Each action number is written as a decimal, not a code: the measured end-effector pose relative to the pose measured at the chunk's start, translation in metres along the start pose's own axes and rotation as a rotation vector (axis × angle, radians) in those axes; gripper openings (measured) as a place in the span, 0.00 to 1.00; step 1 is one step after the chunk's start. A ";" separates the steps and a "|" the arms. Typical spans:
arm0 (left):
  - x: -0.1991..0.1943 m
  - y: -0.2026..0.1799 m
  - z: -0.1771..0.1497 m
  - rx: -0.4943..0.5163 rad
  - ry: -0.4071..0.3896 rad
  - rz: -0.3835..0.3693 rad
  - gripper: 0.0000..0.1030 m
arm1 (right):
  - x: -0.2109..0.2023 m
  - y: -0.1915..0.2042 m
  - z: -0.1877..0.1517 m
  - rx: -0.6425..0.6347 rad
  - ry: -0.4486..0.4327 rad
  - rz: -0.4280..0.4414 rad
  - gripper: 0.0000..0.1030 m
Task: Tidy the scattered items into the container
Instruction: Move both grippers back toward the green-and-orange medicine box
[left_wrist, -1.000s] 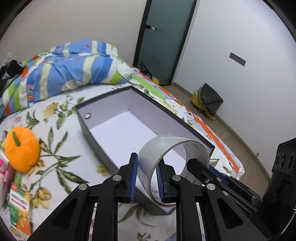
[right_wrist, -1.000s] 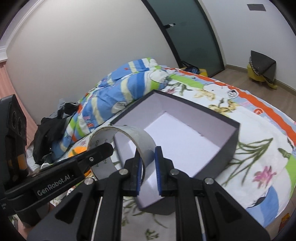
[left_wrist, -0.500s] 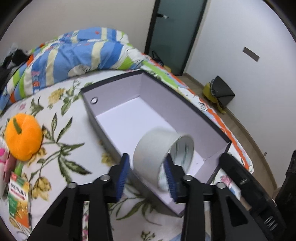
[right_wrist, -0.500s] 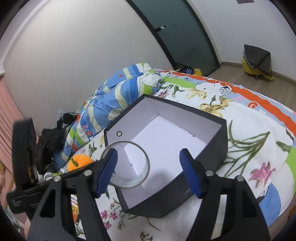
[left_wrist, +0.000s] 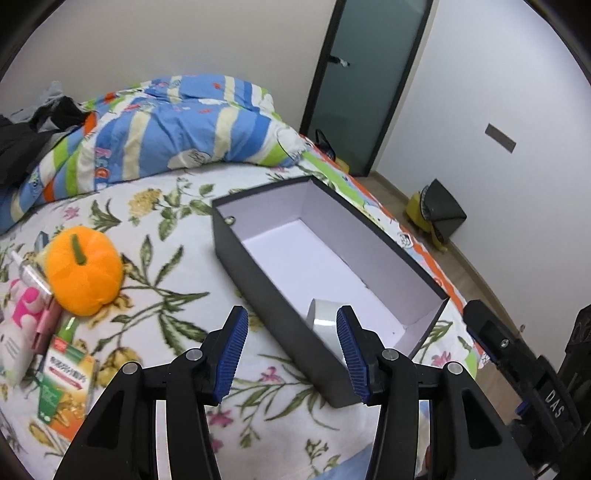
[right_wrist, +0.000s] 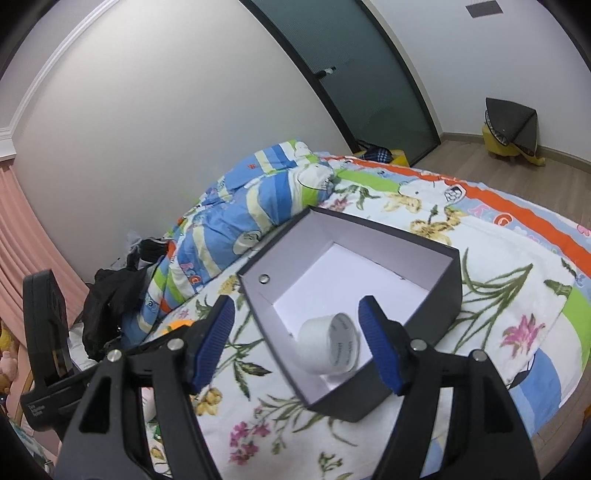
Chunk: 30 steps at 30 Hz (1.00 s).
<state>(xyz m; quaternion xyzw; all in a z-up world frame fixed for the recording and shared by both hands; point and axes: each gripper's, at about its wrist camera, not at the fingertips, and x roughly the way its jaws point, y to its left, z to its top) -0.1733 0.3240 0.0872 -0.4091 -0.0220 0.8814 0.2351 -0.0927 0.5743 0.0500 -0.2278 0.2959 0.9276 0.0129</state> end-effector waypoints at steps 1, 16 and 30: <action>-0.009 0.007 0.000 -0.010 -0.009 0.000 0.49 | -0.005 0.007 0.000 -0.003 -0.003 0.007 0.69; -0.180 0.167 -0.030 -0.204 -0.195 0.127 0.49 | -0.047 0.163 -0.039 -0.144 0.025 0.200 0.81; -0.244 0.299 -0.102 -0.344 -0.111 0.226 0.49 | 0.010 0.250 -0.133 -0.159 0.330 0.341 0.83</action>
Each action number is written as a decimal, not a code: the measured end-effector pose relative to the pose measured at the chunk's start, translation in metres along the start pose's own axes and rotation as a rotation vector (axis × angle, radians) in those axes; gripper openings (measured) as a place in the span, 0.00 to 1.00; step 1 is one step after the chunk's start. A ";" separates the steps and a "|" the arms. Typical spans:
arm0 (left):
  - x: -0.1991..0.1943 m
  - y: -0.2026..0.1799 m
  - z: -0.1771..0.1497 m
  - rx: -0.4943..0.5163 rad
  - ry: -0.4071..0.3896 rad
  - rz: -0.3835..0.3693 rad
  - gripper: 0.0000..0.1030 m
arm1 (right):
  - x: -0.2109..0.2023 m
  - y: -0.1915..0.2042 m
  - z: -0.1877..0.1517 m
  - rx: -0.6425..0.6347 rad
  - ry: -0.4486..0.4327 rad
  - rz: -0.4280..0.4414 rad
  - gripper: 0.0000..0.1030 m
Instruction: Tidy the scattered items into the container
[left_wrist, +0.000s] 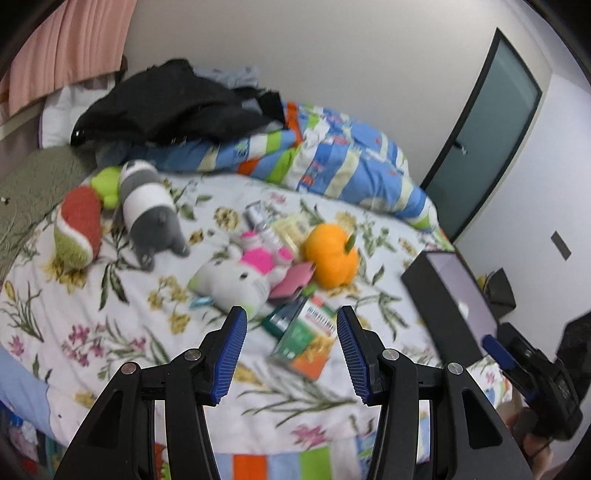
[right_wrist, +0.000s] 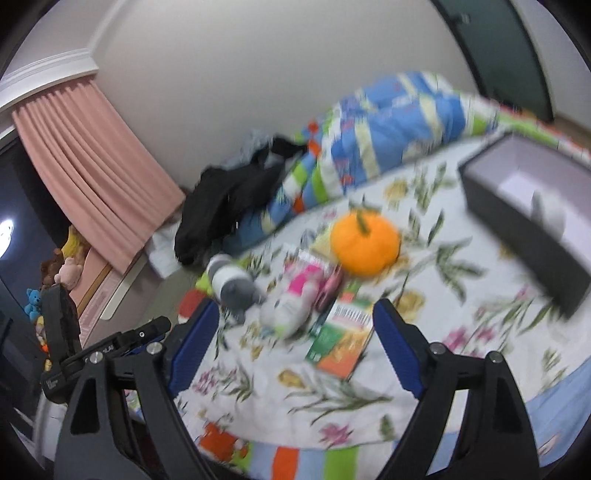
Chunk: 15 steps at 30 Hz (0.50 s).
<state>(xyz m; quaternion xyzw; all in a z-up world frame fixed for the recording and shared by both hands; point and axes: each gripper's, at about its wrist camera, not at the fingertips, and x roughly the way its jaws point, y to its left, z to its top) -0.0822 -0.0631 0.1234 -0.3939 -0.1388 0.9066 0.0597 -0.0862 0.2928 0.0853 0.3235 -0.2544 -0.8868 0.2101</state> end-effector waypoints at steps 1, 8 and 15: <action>0.004 0.004 -0.003 0.004 0.014 0.000 0.49 | 0.011 -0.002 -0.006 0.013 0.030 -0.008 0.83; 0.042 0.017 -0.018 -0.001 0.106 -0.009 0.49 | 0.059 -0.019 -0.027 0.067 0.142 -0.045 0.83; 0.097 0.017 -0.026 0.012 0.194 -0.034 0.49 | 0.107 -0.051 -0.045 0.148 0.244 -0.053 0.83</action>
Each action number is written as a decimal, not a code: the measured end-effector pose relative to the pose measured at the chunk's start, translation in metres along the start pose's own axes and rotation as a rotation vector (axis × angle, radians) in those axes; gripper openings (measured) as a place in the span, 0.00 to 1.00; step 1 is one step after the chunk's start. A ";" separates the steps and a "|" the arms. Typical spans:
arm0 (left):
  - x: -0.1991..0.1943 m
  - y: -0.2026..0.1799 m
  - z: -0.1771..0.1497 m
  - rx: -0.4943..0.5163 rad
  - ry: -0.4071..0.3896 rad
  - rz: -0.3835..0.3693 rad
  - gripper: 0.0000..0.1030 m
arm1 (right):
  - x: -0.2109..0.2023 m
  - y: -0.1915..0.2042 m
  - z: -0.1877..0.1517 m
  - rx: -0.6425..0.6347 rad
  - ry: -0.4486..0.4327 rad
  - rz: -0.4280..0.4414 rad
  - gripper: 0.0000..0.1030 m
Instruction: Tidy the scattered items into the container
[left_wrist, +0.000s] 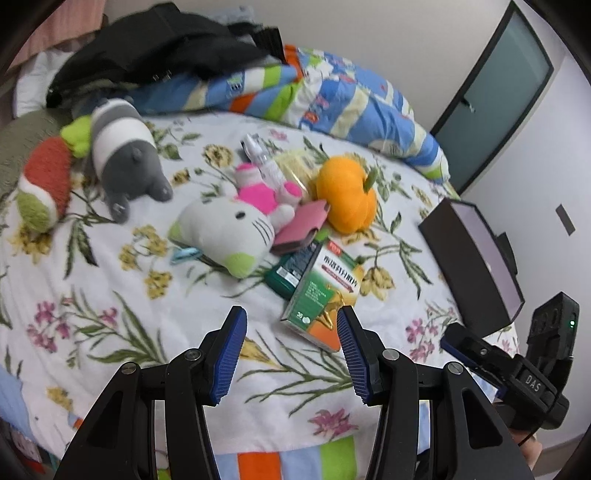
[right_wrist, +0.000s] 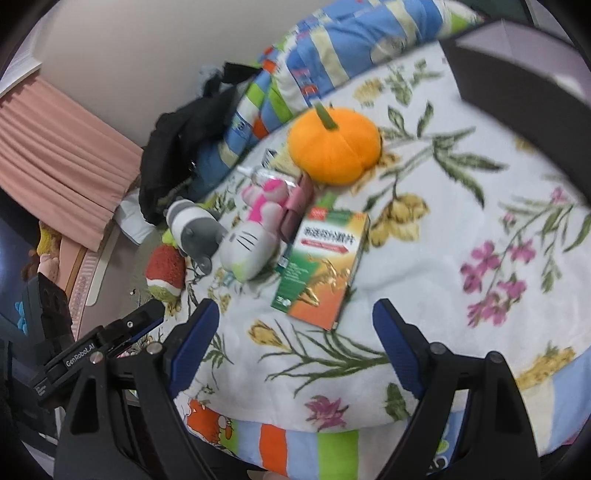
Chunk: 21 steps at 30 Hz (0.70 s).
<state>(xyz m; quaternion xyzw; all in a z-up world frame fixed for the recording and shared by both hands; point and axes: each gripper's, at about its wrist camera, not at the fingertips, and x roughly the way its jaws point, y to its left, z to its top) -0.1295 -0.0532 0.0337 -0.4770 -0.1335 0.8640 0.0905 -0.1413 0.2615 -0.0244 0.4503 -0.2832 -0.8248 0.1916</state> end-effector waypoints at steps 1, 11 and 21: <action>0.009 0.001 0.001 0.002 0.013 -0.003 0.49 | 0.010 -0.005 0.000 0.007 0.017 0.006 0.83; 0.096 0.012 0.008 0.018 0.138 -0.090 0.49 | 0.084 -0.043 0.015 0.135 0.129 0.097 0.76; 0.159 0.019 0.008 0.027 0.243 -0.139 0.49 | 0.139 -0.061 0.029 0.158 0.187 0.104 0.68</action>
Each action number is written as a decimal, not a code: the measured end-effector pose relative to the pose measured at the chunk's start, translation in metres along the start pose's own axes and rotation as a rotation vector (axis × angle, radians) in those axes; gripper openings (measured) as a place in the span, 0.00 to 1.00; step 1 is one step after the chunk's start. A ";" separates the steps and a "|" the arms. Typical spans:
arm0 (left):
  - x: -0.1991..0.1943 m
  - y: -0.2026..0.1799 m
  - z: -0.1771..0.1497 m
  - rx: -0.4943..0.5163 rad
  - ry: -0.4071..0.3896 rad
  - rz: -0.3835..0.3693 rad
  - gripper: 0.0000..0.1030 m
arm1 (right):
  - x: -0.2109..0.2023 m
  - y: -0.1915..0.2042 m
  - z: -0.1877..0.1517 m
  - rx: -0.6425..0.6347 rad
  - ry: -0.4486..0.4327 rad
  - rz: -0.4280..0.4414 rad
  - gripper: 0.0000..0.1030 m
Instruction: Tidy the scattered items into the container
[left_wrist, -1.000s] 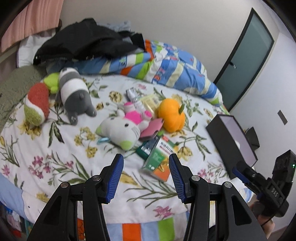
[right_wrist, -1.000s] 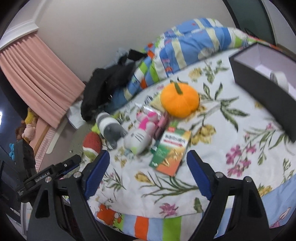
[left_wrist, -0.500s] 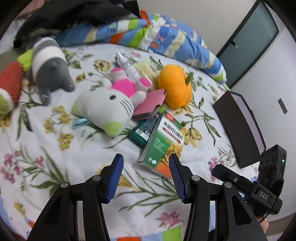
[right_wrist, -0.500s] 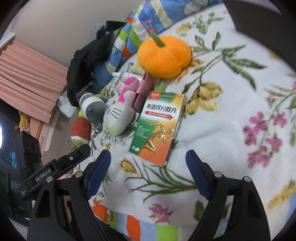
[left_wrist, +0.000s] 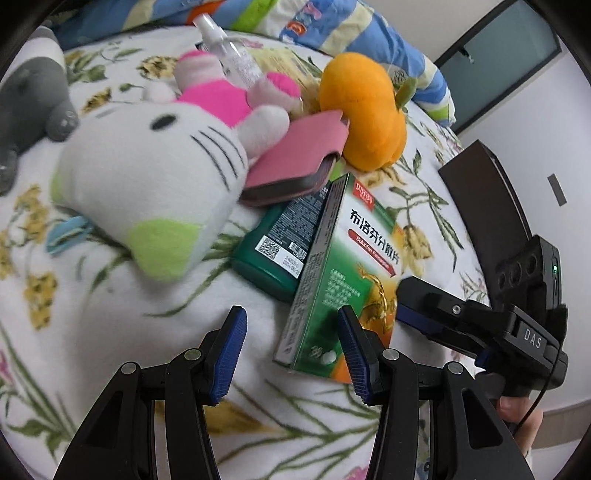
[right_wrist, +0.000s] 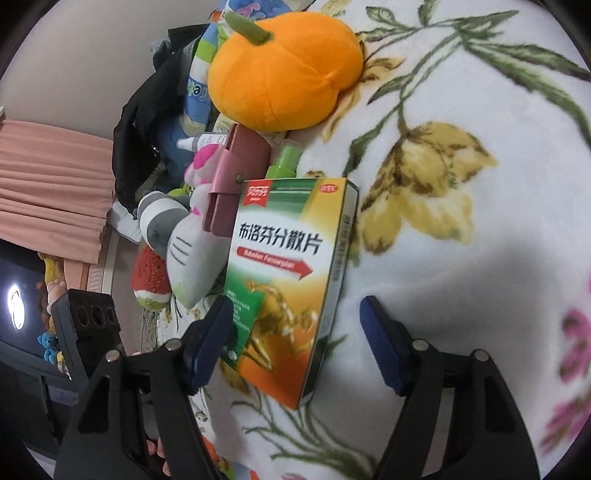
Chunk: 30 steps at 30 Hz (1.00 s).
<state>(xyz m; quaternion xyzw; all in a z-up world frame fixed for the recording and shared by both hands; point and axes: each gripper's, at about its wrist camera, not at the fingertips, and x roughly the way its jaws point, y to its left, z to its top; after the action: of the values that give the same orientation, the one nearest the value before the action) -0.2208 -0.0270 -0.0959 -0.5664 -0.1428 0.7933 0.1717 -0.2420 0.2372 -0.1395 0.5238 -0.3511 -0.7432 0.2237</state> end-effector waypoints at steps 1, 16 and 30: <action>0.003 0.000 0.001 -0.001 0.004 -0.017 0.49 | 0.002 -0.001 0.001 0.000 0.002 0.004 0.68; 0.006 -0.008 0.000 0.003 0.002 -0.073 0.49 | 0.015 0.007 0.003 -0.031 0.008 0.024 0.42; -0.071 -0.050 -0.010 0.079 -0.123 -0.046 0.49 | -0.047 0.055 -0.017 -0.108 -0.076 0.103 0.39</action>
<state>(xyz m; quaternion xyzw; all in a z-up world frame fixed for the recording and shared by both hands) -0.1850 -0.0128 -0.0180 -0.5061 -0.1347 0.8273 0.2032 -0.2111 0.2296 -0.0720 0.4634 -0.3453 -0.7680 0.2762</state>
